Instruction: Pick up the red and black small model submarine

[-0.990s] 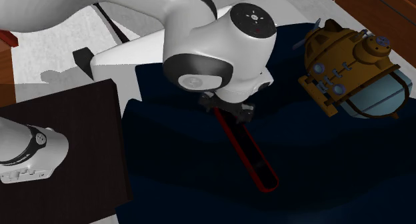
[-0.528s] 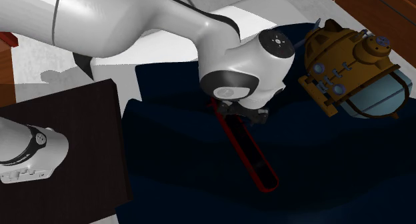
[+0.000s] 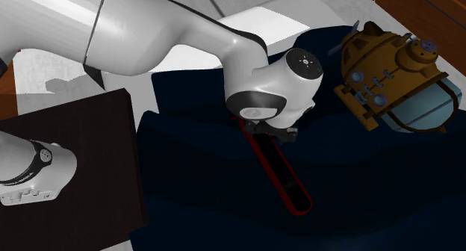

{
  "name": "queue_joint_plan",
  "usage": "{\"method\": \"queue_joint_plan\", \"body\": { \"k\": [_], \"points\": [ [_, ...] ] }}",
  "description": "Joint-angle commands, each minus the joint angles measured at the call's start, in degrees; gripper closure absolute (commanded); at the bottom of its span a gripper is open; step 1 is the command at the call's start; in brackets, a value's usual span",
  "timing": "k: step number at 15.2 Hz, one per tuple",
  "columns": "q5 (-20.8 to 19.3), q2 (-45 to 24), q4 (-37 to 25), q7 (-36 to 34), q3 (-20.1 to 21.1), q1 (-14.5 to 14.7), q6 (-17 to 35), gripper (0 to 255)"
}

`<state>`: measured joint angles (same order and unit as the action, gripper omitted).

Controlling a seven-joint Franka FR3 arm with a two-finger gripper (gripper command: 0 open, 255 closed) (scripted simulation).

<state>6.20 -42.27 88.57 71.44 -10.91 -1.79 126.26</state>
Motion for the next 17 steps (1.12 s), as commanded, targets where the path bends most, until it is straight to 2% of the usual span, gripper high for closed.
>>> {"method": "queue_joint_plan", "body": {
  "k": [1, 10, 17],
  "points": [
    [0.02, -0.1, 0.02, -0.01, 0.02, 0.01, 0.14, 255],
    [0.02, -0.05, 0.05, 0.01, 0.01, 0.0, 0.13, 255],
    [-0.52, 3.25, -0.16, -0.16, -0.43, 0.3, -3.36, 255]
  ]
}}
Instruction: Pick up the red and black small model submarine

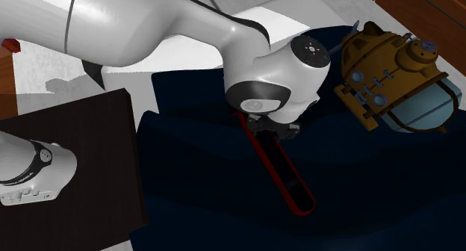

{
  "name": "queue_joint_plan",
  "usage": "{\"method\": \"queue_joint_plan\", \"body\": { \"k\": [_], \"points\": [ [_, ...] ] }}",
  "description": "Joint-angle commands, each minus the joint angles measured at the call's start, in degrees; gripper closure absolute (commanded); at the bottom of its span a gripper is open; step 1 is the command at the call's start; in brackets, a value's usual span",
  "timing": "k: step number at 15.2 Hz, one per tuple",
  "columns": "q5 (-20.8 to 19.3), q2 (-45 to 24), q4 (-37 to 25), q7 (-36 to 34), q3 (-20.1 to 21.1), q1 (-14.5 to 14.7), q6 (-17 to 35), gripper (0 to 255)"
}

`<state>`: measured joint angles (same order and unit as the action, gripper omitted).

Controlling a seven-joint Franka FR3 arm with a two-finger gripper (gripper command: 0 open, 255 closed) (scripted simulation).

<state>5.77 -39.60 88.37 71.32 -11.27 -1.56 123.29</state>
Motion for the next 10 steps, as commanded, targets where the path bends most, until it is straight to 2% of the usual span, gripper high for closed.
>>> {"method": "queue_joint_plan", "body": {
  "k": [1, 10],
  "points": [
    [-0.16, 1.02, -0.06, -0.07, -0.13, 0.11, -0.92, 255],
    [-0.68, 3.89, -1.15, -0.24, -0.51, 0.33, -4.85, 255]
  ]
}}
